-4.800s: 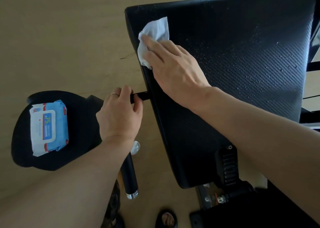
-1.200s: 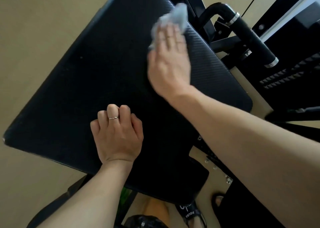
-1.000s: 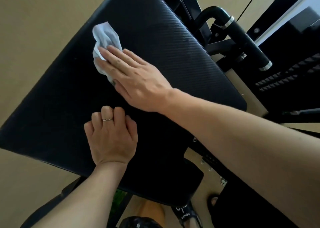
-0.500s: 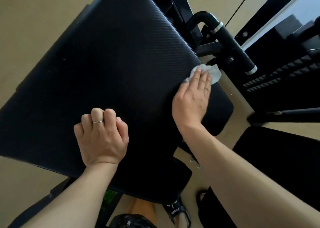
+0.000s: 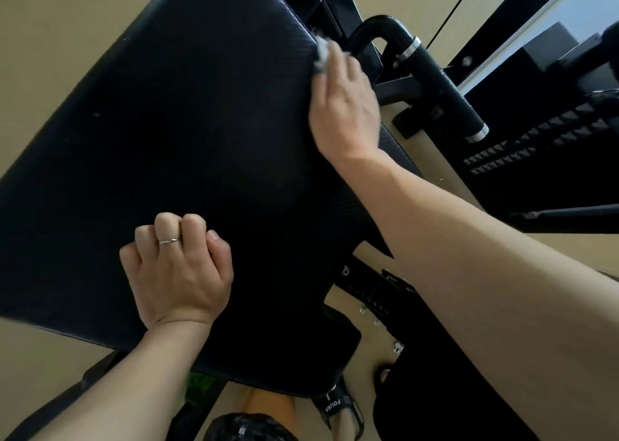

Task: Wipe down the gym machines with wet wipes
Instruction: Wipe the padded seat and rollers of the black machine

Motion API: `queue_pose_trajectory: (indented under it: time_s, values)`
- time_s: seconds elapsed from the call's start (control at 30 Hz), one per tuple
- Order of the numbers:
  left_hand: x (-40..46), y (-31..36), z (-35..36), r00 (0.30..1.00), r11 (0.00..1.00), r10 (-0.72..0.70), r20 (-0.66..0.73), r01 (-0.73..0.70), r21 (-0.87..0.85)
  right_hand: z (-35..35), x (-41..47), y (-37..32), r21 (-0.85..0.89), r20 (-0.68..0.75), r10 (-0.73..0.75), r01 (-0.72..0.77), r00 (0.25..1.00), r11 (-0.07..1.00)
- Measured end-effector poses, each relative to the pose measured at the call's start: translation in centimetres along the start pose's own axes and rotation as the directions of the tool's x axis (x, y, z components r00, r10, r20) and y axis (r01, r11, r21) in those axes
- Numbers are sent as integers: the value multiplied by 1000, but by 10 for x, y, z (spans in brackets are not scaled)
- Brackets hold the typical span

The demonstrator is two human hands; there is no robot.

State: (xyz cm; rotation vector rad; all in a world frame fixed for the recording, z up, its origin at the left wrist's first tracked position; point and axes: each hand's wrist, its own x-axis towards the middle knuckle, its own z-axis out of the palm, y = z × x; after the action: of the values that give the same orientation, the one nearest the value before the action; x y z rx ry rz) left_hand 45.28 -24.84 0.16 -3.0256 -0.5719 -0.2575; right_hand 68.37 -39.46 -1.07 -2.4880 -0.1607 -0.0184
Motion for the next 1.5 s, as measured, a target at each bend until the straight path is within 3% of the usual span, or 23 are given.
queue_pose_trajectory:
  time_s: [0.17, 0.37, 0.47, 0.63, 0.73, 0.8, 0.93, 1.03, 1.13, 1.17, 1.27, 1.37, 1.5]
  values:
    - [-1, 0, 0, 1000, 1000, 3, 1, -3, 25, -26, -52, 71, -8, 70, 390, -390, 918, 921]
    - [-1, 0, -1, 1000, 999, 2, 5, -2, 41, -42, -93, 106, -19, -2, 666, -666, 746, 746]
    - [-1, 0, -1, 1000, 999, 7, 3, -7, 39, -33, -67, 73, 39, 0, 585, -585, 811, 810]
    - [-1, 1, -2, 1000, 1000, 1, 7, -1, 24, -9, -1, -15, 121, -1, 247, -245, 969, 962]
    - [1, 0, -3, 1000, 1000, 2, 22, -2, 21, -2, 11, -26, 84, -3, 135, -135, 991, 987]
    - [1, 1, -3, 1000, 1000, -1, 21, 1, 20, -9, -3, 0, 74, 18, 142, -143, 990, 987]
    - [-1, 3, -3, 1000, 1000, -9, 3, 9, 20, -31, -63, 70, 12, 39, 336, -337, 941, 942]
    - [0, 1, -3, 1000, 999, -5, 25, 4, 32, -43, -83, 97, 50, -16, 523, -522, 852, 852]
    - [-4, 1, -3, 999, 1000, -25, 23, 25, 12, -66, -61, 104, 273, -162, 722, -672, 673, 688]
    - [-2, 4, -5, 999, 1000, -25, 27, 25, 1, -76, -52, 101, 344, -190, 725, -646, 663, 681]
    - [4, 5, -7, 997, 999, -30, 68, 29, 25, -107, -22, 86, 373, -248, 590, -487, 768, 790]
    - [1, 6, -17, 1000, 999, -23, 14, 23, -36, -125, 9, 75, 230, -201, 416, -370, 887, 900]
    - [55, 55, -23, 965, 951, 264, -2, -261, -165, -115, 34, 77, 3, -32, 180, -180, 983, 984]
